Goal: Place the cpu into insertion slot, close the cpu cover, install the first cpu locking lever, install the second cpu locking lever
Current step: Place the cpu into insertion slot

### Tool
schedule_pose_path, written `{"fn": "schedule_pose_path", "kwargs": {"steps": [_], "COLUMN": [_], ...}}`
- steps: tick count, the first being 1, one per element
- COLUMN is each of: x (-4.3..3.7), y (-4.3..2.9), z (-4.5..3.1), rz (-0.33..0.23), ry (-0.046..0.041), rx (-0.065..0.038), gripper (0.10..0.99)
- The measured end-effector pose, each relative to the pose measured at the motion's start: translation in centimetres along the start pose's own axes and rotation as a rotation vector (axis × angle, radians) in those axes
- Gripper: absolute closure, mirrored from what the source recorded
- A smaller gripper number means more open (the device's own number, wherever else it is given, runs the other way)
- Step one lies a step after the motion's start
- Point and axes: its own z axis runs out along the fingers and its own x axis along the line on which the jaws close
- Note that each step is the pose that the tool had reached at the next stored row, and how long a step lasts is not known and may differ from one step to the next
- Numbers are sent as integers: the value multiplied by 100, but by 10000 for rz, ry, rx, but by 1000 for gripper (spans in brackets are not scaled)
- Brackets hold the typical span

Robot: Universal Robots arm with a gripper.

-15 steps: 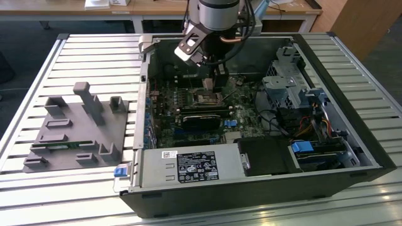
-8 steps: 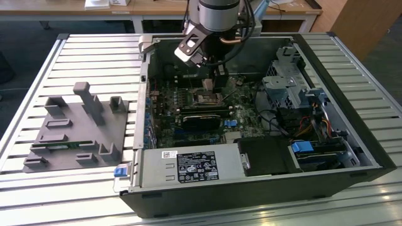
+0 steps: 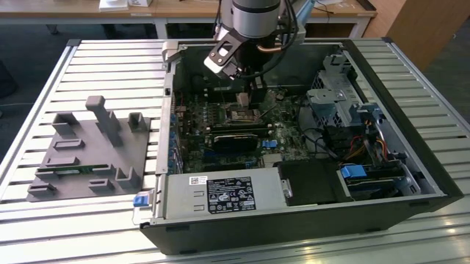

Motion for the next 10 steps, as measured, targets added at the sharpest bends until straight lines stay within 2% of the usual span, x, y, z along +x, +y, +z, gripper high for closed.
{"fn": "schedule_pose_path", "kwargs": {"steps": [10], "x": [-1], "y": [-3], "z": [35], "rz": [0], "ry": [0], "rx": [17], "gripper": [549]}}
